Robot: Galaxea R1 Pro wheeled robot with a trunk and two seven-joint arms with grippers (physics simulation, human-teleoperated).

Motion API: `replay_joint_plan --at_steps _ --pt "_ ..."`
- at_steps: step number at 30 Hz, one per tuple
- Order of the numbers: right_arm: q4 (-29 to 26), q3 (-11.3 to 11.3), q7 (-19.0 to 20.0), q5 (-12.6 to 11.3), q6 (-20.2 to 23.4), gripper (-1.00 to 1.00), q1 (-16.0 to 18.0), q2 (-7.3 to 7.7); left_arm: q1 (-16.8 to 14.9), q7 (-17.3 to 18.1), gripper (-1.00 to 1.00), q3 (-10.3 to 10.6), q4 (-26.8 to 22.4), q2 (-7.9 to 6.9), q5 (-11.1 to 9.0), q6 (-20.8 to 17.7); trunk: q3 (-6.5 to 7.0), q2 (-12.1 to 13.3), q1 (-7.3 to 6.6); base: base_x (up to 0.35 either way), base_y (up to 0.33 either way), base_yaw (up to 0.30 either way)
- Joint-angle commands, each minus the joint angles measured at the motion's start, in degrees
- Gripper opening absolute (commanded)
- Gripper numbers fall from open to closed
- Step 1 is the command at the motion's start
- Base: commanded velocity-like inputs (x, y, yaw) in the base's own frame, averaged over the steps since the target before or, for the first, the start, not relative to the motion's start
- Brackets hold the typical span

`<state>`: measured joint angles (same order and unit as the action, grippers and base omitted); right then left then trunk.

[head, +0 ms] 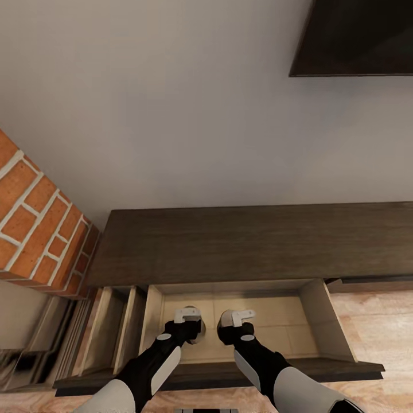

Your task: Place each of the two pumpkins and all three candles from the living room inside a cabinet in the living room (use any cabinet), then make sure every cabinet is closed, and position the cauldron so it is next to a table in the living room.

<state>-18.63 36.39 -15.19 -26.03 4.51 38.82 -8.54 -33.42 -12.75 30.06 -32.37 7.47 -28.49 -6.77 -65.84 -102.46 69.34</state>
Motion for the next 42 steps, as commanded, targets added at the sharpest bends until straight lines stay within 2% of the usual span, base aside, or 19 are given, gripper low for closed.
replay_joint_plan --at_steps 1,8,13,16,19,21,25,30,36,42 --pt "-0.1 0.0 0.0 0.0 -0.1 -1.0 0.0 0.05 0.0 0.0 -1.0 0.0 0.1 -0.03 0.0 0.0 -0.03 0.0 0.0 0.0 0.0 0.0" --pt "-0.2 0.0 -0.2 0.0 0.0 -1.0 0.0 0.24 -0.1 0.0 -1.0 0.0 0.7 -0.22 -0.1 0.1 -0.07 0.0 0.0 0.0 0.0 0.0" --pt "0.4 0.0 -0.3 -0.1 -0.2 -1.0 -0.1 0.33 -0.1 -0.1 -1.0 -0.1 3.9 -0.19 -0.1 0.3 -0.07 0.0 0.0 0.0 0.0 0.0" --pt "0.6 0.0 -2.4 -0.1 -0.2 -1.0 -0.1 0.34 -0.1 -0.1 -1.0 -0.1 5.3 -0.09 0.0 1.3 -0.07 0.0 0.0 0.0 0.0 0.0" --pt "0.7 0.0 -5.3 -0.2 -0.4 -1.0 -0.1 0.22 -0.1 -1.8 -1.0 0.0 6.7 0.16 0.0 1.8 -0.07 0.0 0.0 0.0 0.0 0.0" --pt "0.7 0.0 -5.7 -0.2 -0.4 -1.0 -0.1 0.2 -0.1 -3.7 -1.0 0.1 7.6 0.32 0.1 1.9 -0.07 0.0 0.0 0.0 0.0 0.0" --pt "0.8 0.1 -5.8 -0.2 -0.5 -1.0 -0.1 0.19 -0.1 -4.8 -1.0 0.3 8.9 0.4 0.1 4.1 -0.07 0.0 0.0 0.0 0.0 0.0" --pt "0.7 0.1 -5.8 -0.1 -0.6 -1.0 -0.1 0.09 -0.1 -4.9 -1.0 0.3 9.8 0.43 0.1 7.4 -0.09 0.0 0.0 0.0 0.0 0.0" --pt "0.7 0.1 -5.8 -0.3 -0.4 -1.0 -0.1 0.02 -0.1 -4.2 -1.0 0.4 9.4 0.49 -0.1 7.9 -0.5 0.0 0.0 0.0 0.0 0.0" --pt "0.7 0.1 -5.5 -0.4 -0.4 -1.0 -0.1 0.01 -0.1 -2.0 -1.0 0.4 9.3 0.45 -0.1 8.0 -1.04 0.0 0.0 0.0 0.0 0.0"
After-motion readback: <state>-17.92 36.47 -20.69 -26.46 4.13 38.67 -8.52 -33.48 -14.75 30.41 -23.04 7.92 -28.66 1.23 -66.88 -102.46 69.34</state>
